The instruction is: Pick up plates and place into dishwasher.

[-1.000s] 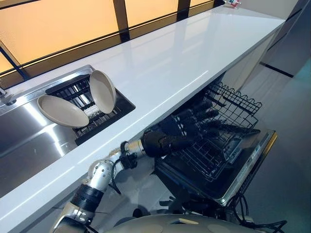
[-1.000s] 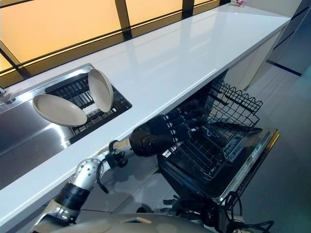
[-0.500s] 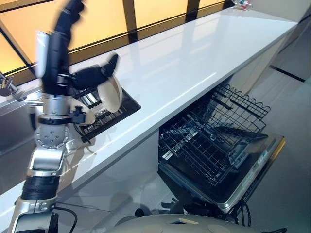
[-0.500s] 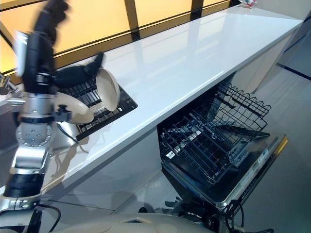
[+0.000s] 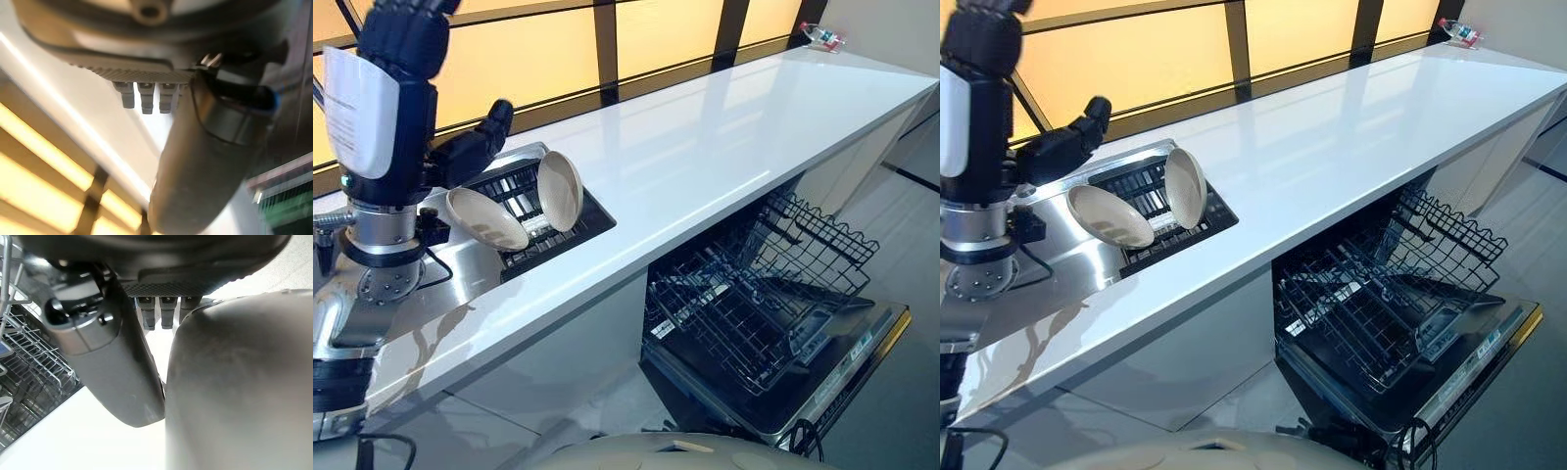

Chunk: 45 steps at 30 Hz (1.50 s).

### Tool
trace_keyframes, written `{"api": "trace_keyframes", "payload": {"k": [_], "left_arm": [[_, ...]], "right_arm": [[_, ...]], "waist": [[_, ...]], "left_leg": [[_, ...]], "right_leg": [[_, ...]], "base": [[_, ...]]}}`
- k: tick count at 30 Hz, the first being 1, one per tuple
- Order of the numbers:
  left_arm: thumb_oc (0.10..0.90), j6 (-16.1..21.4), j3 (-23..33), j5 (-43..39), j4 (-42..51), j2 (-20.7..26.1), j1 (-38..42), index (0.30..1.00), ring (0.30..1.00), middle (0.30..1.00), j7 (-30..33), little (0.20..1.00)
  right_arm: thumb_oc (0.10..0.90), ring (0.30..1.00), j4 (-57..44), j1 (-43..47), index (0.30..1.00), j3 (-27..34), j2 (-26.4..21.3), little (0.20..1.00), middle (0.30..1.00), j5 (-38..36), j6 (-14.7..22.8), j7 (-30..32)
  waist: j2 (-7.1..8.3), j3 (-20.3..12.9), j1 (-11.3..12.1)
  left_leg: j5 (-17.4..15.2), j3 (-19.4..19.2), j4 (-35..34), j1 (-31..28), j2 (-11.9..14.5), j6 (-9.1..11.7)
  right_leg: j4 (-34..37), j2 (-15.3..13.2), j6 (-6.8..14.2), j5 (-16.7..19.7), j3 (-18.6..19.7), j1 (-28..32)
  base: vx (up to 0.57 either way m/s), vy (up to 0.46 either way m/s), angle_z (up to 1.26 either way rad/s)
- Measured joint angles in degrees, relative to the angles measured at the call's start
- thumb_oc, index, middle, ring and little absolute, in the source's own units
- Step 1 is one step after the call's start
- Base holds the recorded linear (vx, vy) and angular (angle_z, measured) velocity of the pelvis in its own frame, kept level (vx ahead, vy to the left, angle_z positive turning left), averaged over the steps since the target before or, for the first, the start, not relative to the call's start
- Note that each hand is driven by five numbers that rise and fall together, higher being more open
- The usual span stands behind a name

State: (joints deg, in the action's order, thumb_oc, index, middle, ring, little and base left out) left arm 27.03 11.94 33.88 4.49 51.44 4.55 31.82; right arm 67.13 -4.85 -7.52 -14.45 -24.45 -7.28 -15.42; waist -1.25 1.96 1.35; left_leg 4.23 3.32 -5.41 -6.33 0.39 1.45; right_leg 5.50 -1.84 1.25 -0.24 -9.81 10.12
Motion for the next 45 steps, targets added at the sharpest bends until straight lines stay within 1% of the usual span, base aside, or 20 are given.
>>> {"api": "trace_keyframes", "payload": {"k": [4, 6, 8, 12, 15, 19, 26, 32, 34, 37, 39, 41, 45], "left_arm": [[0.8, -3.6, 0.0, 6.2, -5.7, 3.9, -5.0, 0.9, 0.9, 0.9, -1.3, 0.9], [0.8, -4.8, 0.0, 6.8, -8.4, 5.7, -7.5, 0.9, 0.9, 0.9, -2.7, 0.9], [0.8, -5.8, 0.0, 6.8, -10.3, 5.9, -9.6, 0.9, 0.9, 0.9, -3.2, 0.9], [0.8, -6.1, 0.0, 8.2, -11.8, 6.6, -11.1, 0.9, 0.9, 0.9, -4.8, 0.9], [0.8, -6.8, 0.0, 9.0, -13.1, 8.6, -12.0, 0.9, 0.9, 0.9, -5.9, 0.9], [0.8, -6.8, 0.0, 9.0, -15.9, 11.1, -12.1, 0.9, 0.9, 0.9, -7.0, 0.9], [0.8, -6.6, -0.1, 9.0, -18.4, 12.4, -12.2, 0.9, 0.9, 0.9, -10.1, 0.9], [0.8, -5.2, -1.6, 9.0, -18.9, 12.5, -10.7, 0.9, 0.9, 0.9, -12.4, 0.9], [0.8, -4.4, -3.6, 9.0, -19.4, 13.1, -8.8, 0.9, 0.9, 0.9, -13.9, 0.9], [0.8, -4.2, -7.2, 9.0, -19.4, 14.8, -6.2, 0.9, 0.9, 0.9, -15.8, 0.9], [0.8, -4.1, -8.4, 9.0, -19.5, 15.5, -5.5, 0.9, 0.9, 0.9, -16.2, 0.9], [0.8, -4.1, -11.2, 9.1, -20.0, 17.0, -2.8, 0.9, 0.9, 0.9, -17.8, 0.9], [0.8, -4.0, -14.1, 10.5, -20.3, 17.7, 2.1, 0.9, 0.9, 0.9, -19.6, 0.9]], "right_arm": [[0.8, 0.9, 0.0, 0.2, 0.9, 0.5, -0.2, 0.9, 0.9, 0.4, -0.4, -0.1], [0.8, 0.9, 0.0, 0.2, 0.9, 0.6, -0.3, 0.9, 0.9, 0.4, -0.7, -0.2], [0.8, 0.9, 0.1, 0.3, 0.9, 1.2, -0.6, 0.9, 0.9, 0.4, -1.3, -0.4], [0.8, 0.9, 0.2, 0.3, 0.9, 2.3, -0.6, 0.9, 0.9, 0.4, -1.9, -0.8], [0.8, 0.9, 0.3, 0.4, 0.9, 2.3, -0.8, 0.9, 0.9, 0.4, -2.6, -1.1], [0.8, 0.9, 0.2, 0.7, 0.9, 2.5, -0.9, 0.9, 0.9, 0.4, -2.7, -1.2], [0.8, 0.9, 0.2, 0.9, 0.9, 2.6, -1.0, 0.9, 0.9, 1.1, -3.0, -1.5], [0.8, 0.9, 0.3, 0.9, 0.9, 2.6, -1.1, 0.9, 0.9, 1.4, -2.9, -1.8], [0.8, 0.9, 0.3, 0.9, 0.9, 2.6, -1.2, 0.9, 0.9, 1.5, -2.9, -1.9], [0.8, 0.9, 0.4, 0.9, 0.9, 2.6, -1.2, 0.9, 0.9, 1.6, -2.9, -2.1], [0.8, 0.9, 0.8, 1.3, 0.9, 2.6, -1.2, 0.9, 0.9, 1.6, -2.9, -2.3], [0.8, 0.9, 0.8, 1.4, 0.9, 2.6, -1.2, 0.9, 0.9, 1.6, -2.8, -2.4], [0.8, 0.9, 1.0, 1.8, 0.9, 2.5, -1.2, 0.9, 0.9, 2.2, -2.7, -2.6]], "waist": [[-0.26, 0.1, 0.2], [-0.35, 0.2, 0.3], [-0.56, 0.4, 0.9], [-0.59, 0.5, 1.6], [-0.57, 0.6, 1.9], [-0.61, 0.6, 1.8], [-0.69, 0.6, 1.4], [-0.69, 0.6, 1.3], [-0.68, 0.6, 1.4], [-0.49, 0.5, 1.1], [-0.44, 0.5, 0.2], [-0.4, 0.5, -0.2], [-0.4, 0.5, -1.1]], "left_leg": [[0.1, 0.3, 0.0, 0.0, 0.0, 0.0], [0.2, 0.3, 0.0, 0.0, -0.1, 0.0], [0.2, 0.4, 0.0, 0.0, -0.3, -0.1], [0.3, 0.9, 0.0, 0.1, -0.5, -0.2], [0.4, 0.9, 0.0, 0.1, -0.5, -0.2], [0.4, 0.9, 0.0, 0.1, -0.5, -0.2], [0.4, 0.9, 0.0, 0.1, -0.5, -0.2], [0.4, 0.9, 0.0, 0.1, -0.5, -0.2], [0.4, 0.9, 0.0, 0.1, -0.5, -0.2], [0.4, 0.8, 0.0, 0.1, -0.5, -0.2], [0.4, 0.7, 0.0, 0.1, -0.5, -0.2], [0.4, 0.3, 0.0, 0.0, -0.5, -0.2], [0.4, 0.1, 0.0, -0.1, -0.5, -0.2]], "right_leg": [[0.0, 0.0, 0.0, 0.0, -0.2, 0.0], [0.0, 0.0, 0.0, 0.0, -0.3, 0.0], [0.0, -0.2, 0.0, 0.0, -0.3, 0.0], [0.0, -0.4, 0.1, -0.1, -0.6, 0.1], [0.0, -0.4, 0.3, -0.2, -0.6, 0.1], [0.0, -0.4, 0.3, -0.2, -0.6, 0.1], [-0.1, -0.4, 0.3, -0.2, -0.6, 0.1], [-0.3, -0.4, 0.3, -0.2, -0.5, 0.1], [-0.3, -0.4, 0.3, -0.2, -0.6, 0.1], [-0.3, -0.4, 0.3, -0.2, -0.5, 0.1], [-0.3, -0.4, 0.3, -0.2, -0.4, 0.1], [-0.3, -0.4, 0.3, -0.2, -0.1, 0.1], [-0.3, -0.4, 0.2, -0.1, 0.1, 0.0]], "base": [[0.0, 0.013, 0.04], [0.0, 0.0, 0.0], [0.0, 0.007, 0.02], [0.0, 0.006, 0.06], [0.0, 0.002, 0.02], [0.0, 0.0, 0.0], [0.0, 0.0, 0.0], [0.0, 0.0, 0.0], [0.0, 0.0, 0.0], [0.0, 0.0, 0.0], [0.0, 0.0, 0.0], [0.03, 0.023, -0.06], [0.01, 0.011, -0.02]]}}
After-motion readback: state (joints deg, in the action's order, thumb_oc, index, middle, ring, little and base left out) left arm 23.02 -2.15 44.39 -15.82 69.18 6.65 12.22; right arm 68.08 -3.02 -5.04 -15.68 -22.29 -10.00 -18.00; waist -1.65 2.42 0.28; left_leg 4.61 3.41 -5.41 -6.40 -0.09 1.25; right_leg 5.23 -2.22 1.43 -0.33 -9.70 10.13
